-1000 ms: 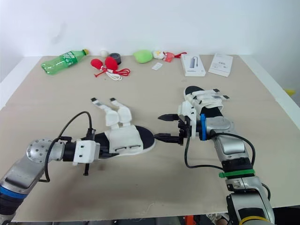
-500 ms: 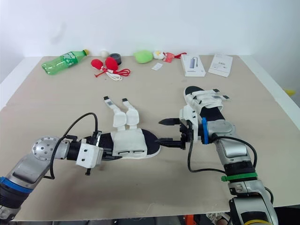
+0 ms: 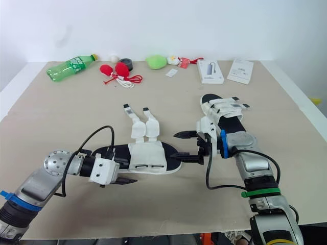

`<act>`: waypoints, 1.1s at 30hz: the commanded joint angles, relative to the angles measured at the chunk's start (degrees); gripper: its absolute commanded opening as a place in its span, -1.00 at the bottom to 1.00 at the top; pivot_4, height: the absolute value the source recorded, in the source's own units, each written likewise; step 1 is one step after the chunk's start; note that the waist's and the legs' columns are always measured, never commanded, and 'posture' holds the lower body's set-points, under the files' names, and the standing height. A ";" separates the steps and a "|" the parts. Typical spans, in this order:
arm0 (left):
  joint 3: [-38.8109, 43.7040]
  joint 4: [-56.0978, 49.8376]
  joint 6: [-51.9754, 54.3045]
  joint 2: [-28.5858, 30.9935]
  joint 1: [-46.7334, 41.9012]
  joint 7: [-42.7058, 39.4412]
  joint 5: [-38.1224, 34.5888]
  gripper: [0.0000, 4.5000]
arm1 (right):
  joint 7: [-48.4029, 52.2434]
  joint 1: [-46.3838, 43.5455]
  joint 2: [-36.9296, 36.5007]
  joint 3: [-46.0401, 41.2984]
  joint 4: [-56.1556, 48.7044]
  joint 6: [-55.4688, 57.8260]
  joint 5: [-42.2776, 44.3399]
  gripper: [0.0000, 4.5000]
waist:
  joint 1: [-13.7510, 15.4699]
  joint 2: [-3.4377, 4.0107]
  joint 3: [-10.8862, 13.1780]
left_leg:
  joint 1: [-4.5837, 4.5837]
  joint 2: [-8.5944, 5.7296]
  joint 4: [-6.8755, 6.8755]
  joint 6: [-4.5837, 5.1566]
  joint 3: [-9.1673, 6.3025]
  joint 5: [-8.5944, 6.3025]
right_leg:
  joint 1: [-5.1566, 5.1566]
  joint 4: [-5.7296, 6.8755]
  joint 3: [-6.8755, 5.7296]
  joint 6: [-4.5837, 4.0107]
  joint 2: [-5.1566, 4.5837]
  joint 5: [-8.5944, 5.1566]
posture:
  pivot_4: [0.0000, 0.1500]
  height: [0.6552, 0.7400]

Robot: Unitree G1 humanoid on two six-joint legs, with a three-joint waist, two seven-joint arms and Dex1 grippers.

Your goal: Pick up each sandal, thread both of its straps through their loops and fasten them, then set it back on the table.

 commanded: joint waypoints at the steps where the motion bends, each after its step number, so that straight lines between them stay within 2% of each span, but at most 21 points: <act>1: 5.44 -5.12 5.47 3.46 -0.45 0.00 -4.33 0.45 | 1.20 -1.92 -1.22 -0.88 -0.08 -0.48 0.69 1.00 | -0.01 0.00 0.00 | 0.00 0.00 0.00 0.00 0.00 0.00 | 0.00 0.01 0.00 0.00 0.00 0.00 | 1.00 1.00; 4: 8.87 -9.24 10.67 6.68 1.75 -0.46 -8.01 0.45 | 1.41 -2.64 -0.88 -1.09 -0.17 -0.49 1.26 1.00 | -0.19 0.00 0.01 | -0.01 0.02 0.00 0.01 0.00 0.00 | -0.03 0.02 0.00 -0.01 0.01 0.00 | 1.00 1.00; 8: 16.46 -16.86 27.85 11.67 7.75 0.57 -21.14 0.48 | 0.59 -2.17 0.86 -0.05 -0.76 -0.94 0.89 0.56 | -0.55 0.00 0.02 | 0.02 0.09 -0.06 0.05 0.02 -0.03 | -0.02 0.03 -0.01 -0.05 0.03 -0.09 | 1.00 1.00; 9: 17.64 -17.57 31.18 12.13 8.11 1.26 -23.66 0.48 | 0.74 -2.00 0.89 0.26 -0.81 -1.15 0.67 0.24 | -0.35 0.02 0.03 | 0.02 0.09 -0.06 0.06 0.02 -0.04 | -0.04 0.06 -0.01 -0.08 0.04 -0.12 | 1.00 1.00; 10: 20.05 -16.67 35.48 11.69 7.49 3.16 -27.59 0.48 | 0.77 -1.48 1.07 0.95 -1.43 -0.88 0.43 0.23 | -0.32 0.01 0.03 | 0.02 0.10 -0.06 0.06 0.01 -0.04 | -0.04 0.07 -0.05 -0.10 0.06 -0.12 | 1.00 1.00; 11: 22.45 -14.21 38.57 10.30 5.73 5.41 -30.72 0.48 | 0.46 -1.02 1.55 1.74 -1.78 -0.96 -0.13 -0.02 | -0.27 0.02 0.04 | 0.02 0.11 -0.05 0.06 0.00 -0.04 | -0.03 0.07 -0.05 -0.10 0.07 -0.12 | 1.00 1.00; 12: 24.08 -11.78 40.69 8.64 3.80 7.87 -32.57 0.48 | 0.24 -0.77 1.93 2.51 -1.86 -1.07 -0.72 -0.09 | -0.22 0.03 0.05 | 0.02 0.10 -0.04 0.06 0.00 -0.04 | -0.03 0.07 -0.05 -0.10 0.05 -0.12 | 1.00 1.00; 13: 25.26 -9.48 42.84 6.85 1.73 10.51 -34.40 0.48 | -0.08 -0.67 2.32 3.16 -1.75 -1.33 -1.37 -0.27 | -0.18 0.03 0.05 | 0.02 0.09 -0.02 0.06 0.00 -0.04 | -0.03 0.07 -0.05 -0.10 0.04 -0.12 | 1.00 1.00; 16: 26.44 -6.06 46.87 1.73 -3.13 17.73 -37.70 0.48 | -0.87 -0.82 2.68 4.64 -1.45 -1.15 -2.66 -0.64 | -0.04 0.01 0.05 | 0.03 0.10 0.06 0.07 -0.01 -0.03 | -0.02 0.09 -0.07 -0.11 0.07 -0.07 | 1.00 1.00; 17: 26.30 -5.13 46.93 -0.14 -4.44 19.62 -37.37 0.48 | -0.62 -0.65 2.54 5.47 -1.71 -1.68 -3.44 -0.64 | -0.06 0.00 0.05 | 0.01 0.10 0.09 0.11 -0.02 0.02 | -0.03 0.10 -0.09 -0.08 0.09 0.02 | 1.00 1.00; 18: 26.02 -4.41 46.75 -1.35 -5.28 20.86 -36.70 0.48 | -0.50 -0.52 2.47 6.06 -1.91 -2.18 -4.04 -0.74 | -0.06 0.00 0.05 | 0.01 0.08 0.11 0.10 0.01 0.02 | 0.01 0.08 -0.05 -0.03 0.05 0.04 | 1.00 1.00; 19: 25.44 -3.61 47.59 -2.05 -5.98 22.05 -36.45 0.48 | -0.78 -0.47 2.63 6.41 -1.96 -2.50 -4.47 -0.94 | -0.04 0.00 0.05 | -0.01 0.08 0.11 0.09 0.04 0.02 | 0.00 0.05 -0.02 0.02 0.05 0.06 | 1.00 1.00; 20: 24.72 -2.85 47.81 -2.67 -6.49 22.68 -35.84 0.48 | -1.12 -0.48 2.87 6.61 -1.91 -2.53 -4.72 -0.97 | -0.02 -0.04 0.03 | -0.01 0.08 0.11 0.09 0.04 0.02 | 0.02 0.05 -0.02 0.28 0.06 0.20 | 1.00 1.00; 23: 23.73 0.53 50.90 -4.92 -8.44 25.70 -35.94 0.48 | -2.05 -0.60 3.25 7.21 -1.54 -3.07 -5.52 -0.97 | -0.09 -0.04 0.03 | 0.03 0.09 0.02 0.09 -0.03 0.02 | -0.01 0.06 -0.04 0.26 0.13 0.19 | 1.00 1.00; 28: 26.83 12.51 61.28 -9.06 -14.35 30.07 -40.72 0.48 | -3.18 -0.73 3.58 8.04 -1.10 -5.63 -7.53 -0.97 | -0.21 -0.08 0.00 | 0.04 0.10 0.06 0.09 -0.05 0.02 | 0.01 0.07 -0.04 0.26 0.15 0.24 | 1.00 1.00; 29: 26.91 14.58 62.59 -9.41 -15.22 30.27 -41.04 0.73 | -3.27 -0.94 3.63 8.03 -0.97 -5.91 -7.67 -1.00 | -0.20 -0.08 0.00 | 0.05 0.09 0.08 0.08 -0.05 0.03 | 0.03 0.08 -0.05 0.27 0.15 0.26 | 1.00 1.00; 31: 26.67 18.50 63.64 -10.49 -17.01 32.11 -39.64 0.94 | -3.45 -1.33 3.68 8.00 -0.56 -6.83 -8.08 -1.00 | -0.40 -0.09 0.00 | 0.05 0.09 0.10 0.08 -0.06 0.04 | 0.02 0.08 -0.06 0.26 0.16 0.30 | 1.00 1.00; 33: 26.78 22.28 66.32 -11.52 -19.19 32.52 -40.18 0.94 | -3.56 -1.60 3.74 7.96 -0.44 -6.96 -8.05 -1.00 | -0.47 -0.10 -0.01 | 0.06 0.09 0.10 0.07 -0.07 0.05 | 0.01 0.08 -0.05 0.27 0.16 0.31 | 1.00 1.00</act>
